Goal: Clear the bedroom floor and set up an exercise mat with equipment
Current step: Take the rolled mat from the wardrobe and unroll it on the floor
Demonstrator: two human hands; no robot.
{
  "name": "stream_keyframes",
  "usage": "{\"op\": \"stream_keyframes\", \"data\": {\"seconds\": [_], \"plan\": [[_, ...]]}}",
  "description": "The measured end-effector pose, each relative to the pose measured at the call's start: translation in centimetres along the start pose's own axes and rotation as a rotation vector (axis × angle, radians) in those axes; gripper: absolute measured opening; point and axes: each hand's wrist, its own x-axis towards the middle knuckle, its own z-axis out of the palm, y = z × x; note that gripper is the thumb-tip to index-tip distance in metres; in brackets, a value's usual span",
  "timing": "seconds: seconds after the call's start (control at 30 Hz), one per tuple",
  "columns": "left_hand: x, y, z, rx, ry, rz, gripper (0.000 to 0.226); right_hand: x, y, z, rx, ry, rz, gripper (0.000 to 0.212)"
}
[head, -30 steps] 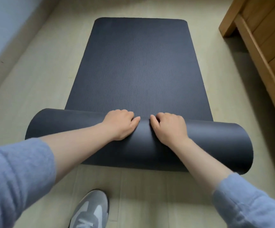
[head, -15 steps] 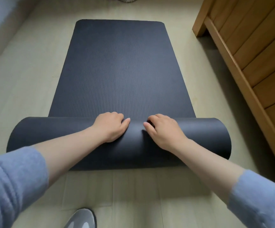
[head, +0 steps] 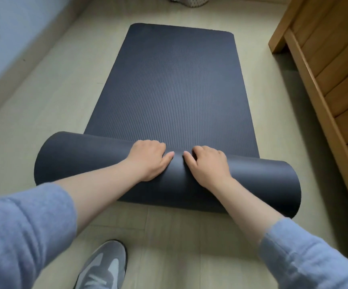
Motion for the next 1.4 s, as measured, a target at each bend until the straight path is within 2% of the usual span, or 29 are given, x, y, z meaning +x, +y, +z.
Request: {"op": "stream_keyframes", "data": {"seconds": [0.1,0.2,0.37,0.47,0.6,0.77,0.83,1.03,1.13,1.23,1.3,1.4], "plan": [[-0.9,1.1,0.6,-0.037,-0.059,-0.023,0.045,-4.1,-0.5,0.8,0.037,0.123,0.005,0.045],[-1.2,1.3,1.4,-0.072,-0.153,-0.006,0.043,-7.1,0.1,1.6,0.058,0.171,-0.025,0.04],[-1.1,2.4,1.0,-0.067,-0.175,-0.027,0.046,-7.5,0.8,-0.1,0.09,0.073,-0.053,0.033],[-1.1,2.6,0.2,-0.08,-0.21,-0.032,0.047,-7.5,1.5,-1.3,0.138,0.03,0.021,0.038],[-1.2,2.4,0.2,-0.096,-0.215,-0.003,0.046,-7.1,2.4,-1.3,0.053,-0.05,0.063,0.042],[-0.8,1.7,0.7,-0.158,-0.266,0.023,0.048,-5.6,2.2,-0.9,0.055,-0.127,0.09,0.046],[-1.2,1.6,1.1,-0.176,-0.245,0.021,0.047,-5.8,2.2,-0.6,0.032,-0.133,0.081,0.046],[-3.8,2.7,2.3,-0.102,-0.031,0.024,0.046,-5.5,0.9,1.0,0.045,-0.083,0.14,0.044],[-4.7,2.5,3.1,-0.056,0.046,0.062,0.051,-3.3,0.0,1.4,0.053,-0.202,0.138,0.049],[-6.1,2.7,2.9,-0.061,0.087,0.09,0.065,-2.8,0.0,1.2,0.074,-0.309,0.125,0.053],[-7.1,3.0,2.4,-0.057,0.082,0.087,0.066,-4.0,-0.1,1.3,0.075,-0.267,0.101,0.052],[-8.1,3.3,2.0,-0.044,0.02,0.022,0.05,-7.1,-0.2,2.3,0.024,-0.076,0.021,0.05]]}}
